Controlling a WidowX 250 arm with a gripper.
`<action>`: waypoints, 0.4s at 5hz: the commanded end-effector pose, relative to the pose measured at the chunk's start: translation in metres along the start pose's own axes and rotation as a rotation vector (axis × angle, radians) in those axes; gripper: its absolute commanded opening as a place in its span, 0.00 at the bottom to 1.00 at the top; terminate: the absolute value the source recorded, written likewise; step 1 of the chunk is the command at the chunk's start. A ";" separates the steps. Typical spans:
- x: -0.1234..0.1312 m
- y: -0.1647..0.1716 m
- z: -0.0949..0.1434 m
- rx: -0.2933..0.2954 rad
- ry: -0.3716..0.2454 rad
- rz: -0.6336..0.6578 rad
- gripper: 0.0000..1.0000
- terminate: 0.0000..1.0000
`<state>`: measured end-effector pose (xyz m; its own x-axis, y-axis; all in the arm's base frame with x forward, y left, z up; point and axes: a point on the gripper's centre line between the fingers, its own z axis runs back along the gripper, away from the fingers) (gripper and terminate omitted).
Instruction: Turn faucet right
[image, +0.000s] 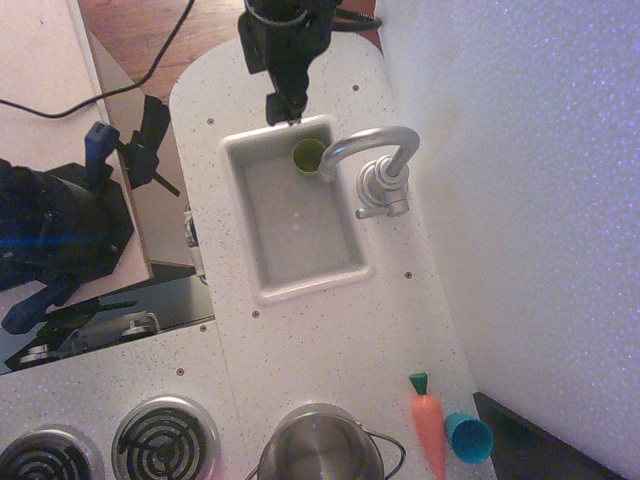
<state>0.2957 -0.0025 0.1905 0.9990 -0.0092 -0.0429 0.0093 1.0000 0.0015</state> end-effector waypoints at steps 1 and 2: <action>0.000 0.000 0.000 0.000 0.000 0.000 1.00 0.00; 0.010 -0.019 -0.018 0.053 0.042 -0.071 1.00 0.00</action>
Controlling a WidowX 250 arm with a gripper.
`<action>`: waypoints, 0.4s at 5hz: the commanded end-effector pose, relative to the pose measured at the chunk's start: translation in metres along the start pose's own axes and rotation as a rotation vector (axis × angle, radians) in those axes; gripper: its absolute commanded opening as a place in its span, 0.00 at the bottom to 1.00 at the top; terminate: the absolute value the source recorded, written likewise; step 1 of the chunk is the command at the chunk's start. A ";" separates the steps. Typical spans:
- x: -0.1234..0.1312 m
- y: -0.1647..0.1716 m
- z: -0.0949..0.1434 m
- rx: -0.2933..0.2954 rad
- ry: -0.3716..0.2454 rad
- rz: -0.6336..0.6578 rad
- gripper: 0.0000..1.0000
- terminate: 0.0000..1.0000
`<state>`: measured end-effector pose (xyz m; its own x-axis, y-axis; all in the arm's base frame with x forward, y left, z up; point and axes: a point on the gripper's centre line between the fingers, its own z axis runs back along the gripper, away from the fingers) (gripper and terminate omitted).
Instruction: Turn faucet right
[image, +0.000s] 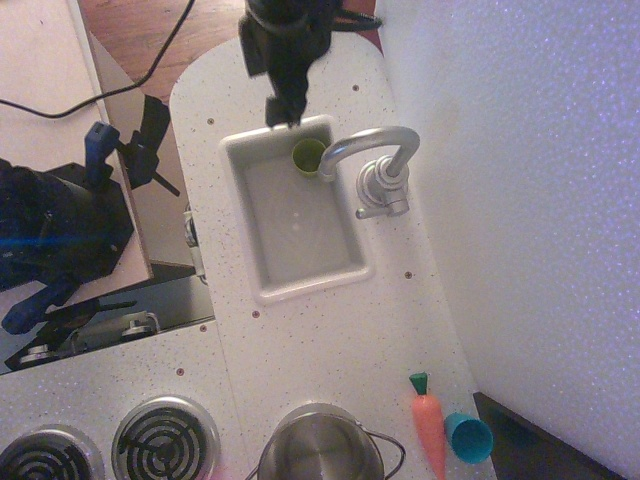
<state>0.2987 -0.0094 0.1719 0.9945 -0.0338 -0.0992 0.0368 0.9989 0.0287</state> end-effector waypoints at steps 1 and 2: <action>0.008 -0.028 -0.009 -0.007 0.058 -0.093 1.00 0.00; 0.014 -0.036 -0.008 -0.012 0.056 -0.106 1.00 0.00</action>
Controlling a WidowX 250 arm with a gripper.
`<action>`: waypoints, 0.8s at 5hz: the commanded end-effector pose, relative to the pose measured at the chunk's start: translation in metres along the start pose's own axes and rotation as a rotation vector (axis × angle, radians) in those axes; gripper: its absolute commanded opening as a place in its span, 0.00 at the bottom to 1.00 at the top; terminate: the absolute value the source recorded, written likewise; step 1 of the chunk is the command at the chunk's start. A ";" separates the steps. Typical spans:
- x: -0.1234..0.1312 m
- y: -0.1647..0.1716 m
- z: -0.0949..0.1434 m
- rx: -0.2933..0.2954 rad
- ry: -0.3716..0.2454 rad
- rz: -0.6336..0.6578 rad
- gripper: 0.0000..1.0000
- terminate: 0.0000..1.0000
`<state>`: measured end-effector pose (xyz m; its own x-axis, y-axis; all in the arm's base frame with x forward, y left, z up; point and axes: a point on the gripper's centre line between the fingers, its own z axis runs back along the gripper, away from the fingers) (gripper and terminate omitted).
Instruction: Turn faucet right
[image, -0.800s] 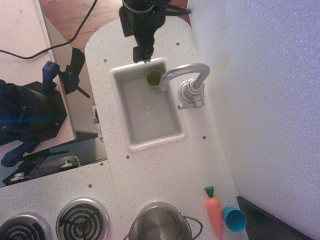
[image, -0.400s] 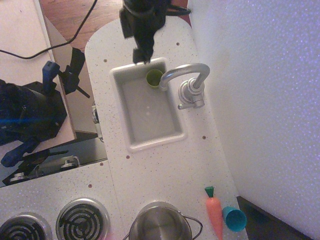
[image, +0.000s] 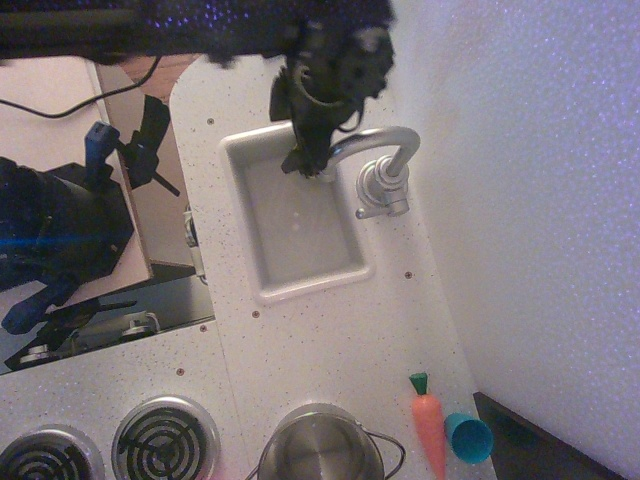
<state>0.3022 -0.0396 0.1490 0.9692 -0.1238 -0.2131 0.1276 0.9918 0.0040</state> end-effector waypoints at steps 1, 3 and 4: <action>0.000 -0.012 0.007 -0.008 -0.049 -0.034 1.00 0.00; -0.007 -0.026 -0.003 -0.008 -0.025 -0.099 1.00 0.00; -0.012 -0.038 -0.011 -0.033 -0.012 -0.153 1.00 0.00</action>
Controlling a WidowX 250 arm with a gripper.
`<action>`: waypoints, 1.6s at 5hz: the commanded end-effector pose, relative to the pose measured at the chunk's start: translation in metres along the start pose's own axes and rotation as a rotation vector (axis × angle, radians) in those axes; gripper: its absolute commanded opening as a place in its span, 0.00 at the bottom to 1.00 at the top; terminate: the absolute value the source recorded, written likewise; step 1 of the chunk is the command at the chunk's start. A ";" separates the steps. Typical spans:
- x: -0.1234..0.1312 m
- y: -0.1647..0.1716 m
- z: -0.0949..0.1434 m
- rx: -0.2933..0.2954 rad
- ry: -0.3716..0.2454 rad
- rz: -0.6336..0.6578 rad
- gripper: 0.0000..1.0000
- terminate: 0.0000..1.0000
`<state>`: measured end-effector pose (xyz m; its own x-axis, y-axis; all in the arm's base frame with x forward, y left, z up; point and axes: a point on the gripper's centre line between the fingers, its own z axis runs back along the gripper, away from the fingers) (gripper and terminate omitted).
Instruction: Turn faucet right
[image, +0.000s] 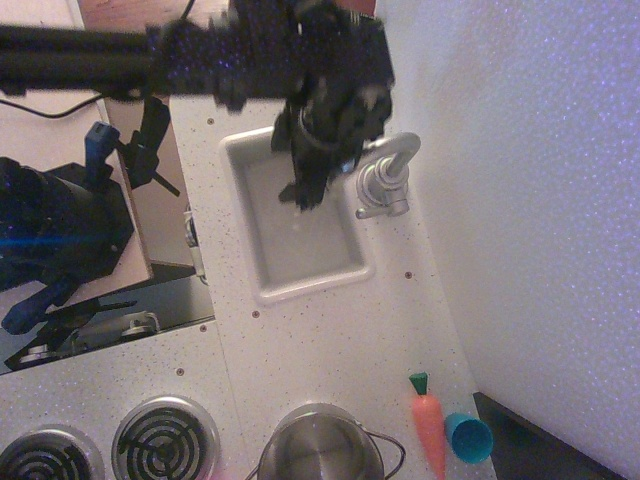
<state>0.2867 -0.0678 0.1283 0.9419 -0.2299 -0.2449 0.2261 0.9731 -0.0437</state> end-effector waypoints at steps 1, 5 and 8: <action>-0.006 -0.021 0.007 -0.080 -0.039 -0.118 1.00 0.00; -0.012 -0.078 0.003 -0.116 -0.032 -0.415 1.00 0.00; -0.050 -0.019 0.020 -0.032 -0.160 0.203 1.00 0.00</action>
<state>0.2394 -0.0634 0.1513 0.9900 0.0373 -0.1359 -0.0341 0.9991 0.0256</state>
